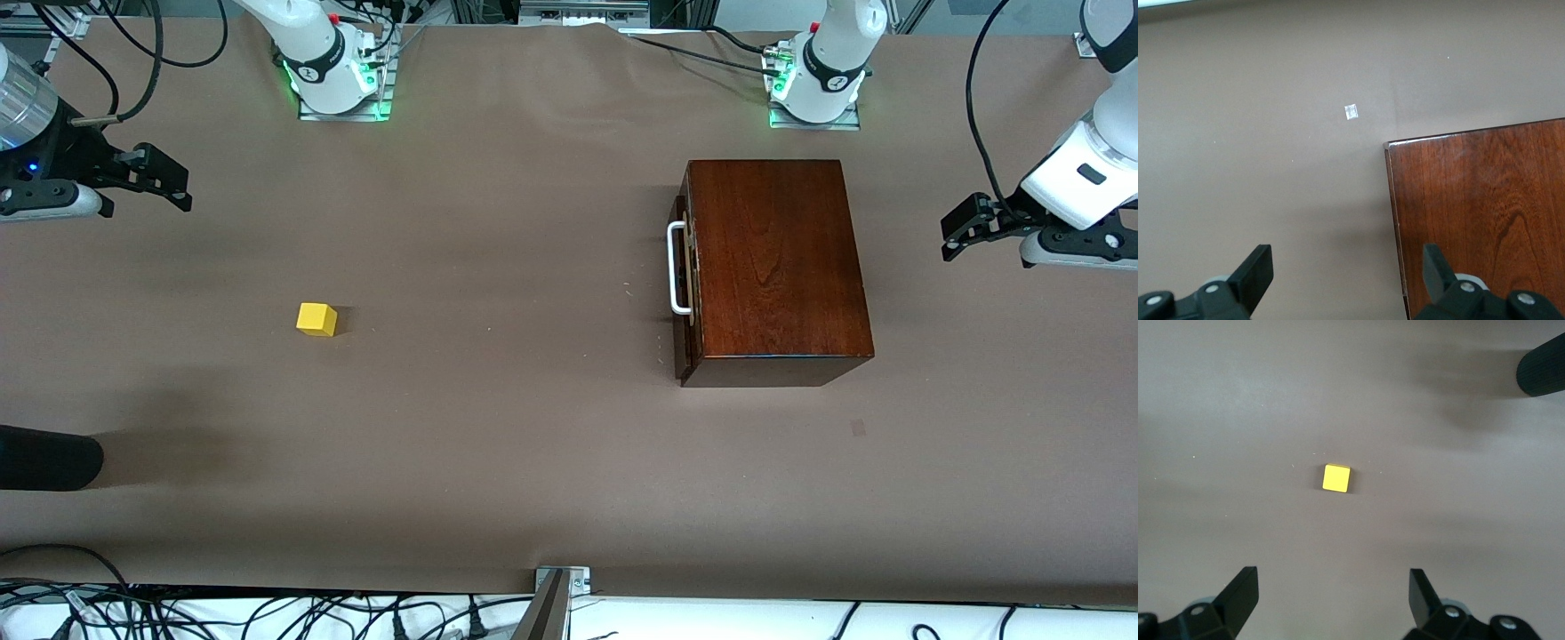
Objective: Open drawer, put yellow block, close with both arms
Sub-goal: 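Move the left gripper to the white drawer handle of the box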
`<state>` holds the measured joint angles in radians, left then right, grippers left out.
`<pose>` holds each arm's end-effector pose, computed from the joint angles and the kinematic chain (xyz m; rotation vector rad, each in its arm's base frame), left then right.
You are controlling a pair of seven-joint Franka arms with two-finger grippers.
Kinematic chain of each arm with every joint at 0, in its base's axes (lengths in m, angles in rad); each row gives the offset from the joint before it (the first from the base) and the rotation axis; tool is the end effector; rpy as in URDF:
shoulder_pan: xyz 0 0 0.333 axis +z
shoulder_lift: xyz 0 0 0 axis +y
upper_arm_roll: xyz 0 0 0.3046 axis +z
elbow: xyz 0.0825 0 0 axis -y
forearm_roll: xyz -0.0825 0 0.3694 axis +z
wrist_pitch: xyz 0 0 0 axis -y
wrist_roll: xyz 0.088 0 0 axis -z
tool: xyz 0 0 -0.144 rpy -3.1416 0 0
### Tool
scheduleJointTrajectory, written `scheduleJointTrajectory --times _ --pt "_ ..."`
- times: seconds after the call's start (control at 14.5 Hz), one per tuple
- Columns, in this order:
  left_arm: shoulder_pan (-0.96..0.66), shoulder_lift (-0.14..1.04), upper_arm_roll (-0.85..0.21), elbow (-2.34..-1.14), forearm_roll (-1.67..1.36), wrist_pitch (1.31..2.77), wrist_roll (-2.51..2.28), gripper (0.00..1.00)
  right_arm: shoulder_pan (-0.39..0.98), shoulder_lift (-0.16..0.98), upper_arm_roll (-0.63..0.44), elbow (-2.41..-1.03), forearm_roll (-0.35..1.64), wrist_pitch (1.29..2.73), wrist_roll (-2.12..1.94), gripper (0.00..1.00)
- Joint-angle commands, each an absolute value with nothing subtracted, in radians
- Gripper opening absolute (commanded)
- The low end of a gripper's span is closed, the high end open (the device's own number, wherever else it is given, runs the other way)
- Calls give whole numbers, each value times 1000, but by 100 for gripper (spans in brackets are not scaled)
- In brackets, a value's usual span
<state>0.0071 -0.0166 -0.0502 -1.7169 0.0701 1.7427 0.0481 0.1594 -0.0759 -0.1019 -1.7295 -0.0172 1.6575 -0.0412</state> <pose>0.5483 -0.0149 0.5332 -3.0667 0.1561 -0.0648 0.5221 0.0262 0.5508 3.1282 0.1572 0.0056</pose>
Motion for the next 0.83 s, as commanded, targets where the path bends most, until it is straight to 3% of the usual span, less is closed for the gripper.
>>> scheduleJointTrajectory --times 0.0,0.41,0.76 --pt "14 -20 -55 -1698 72 1713 58 100 158 -84 -100 -1727 -12 1647 -40 100" --pt "-6 5 -92 -1698 6 1615 64 100 158 -84 -100 -1727 -12 1647 -40 100" --pt "-18 78 -303 -1657 -63 1620 -6 100 158 -84 -100 -1727 -12 1647 -40 100"
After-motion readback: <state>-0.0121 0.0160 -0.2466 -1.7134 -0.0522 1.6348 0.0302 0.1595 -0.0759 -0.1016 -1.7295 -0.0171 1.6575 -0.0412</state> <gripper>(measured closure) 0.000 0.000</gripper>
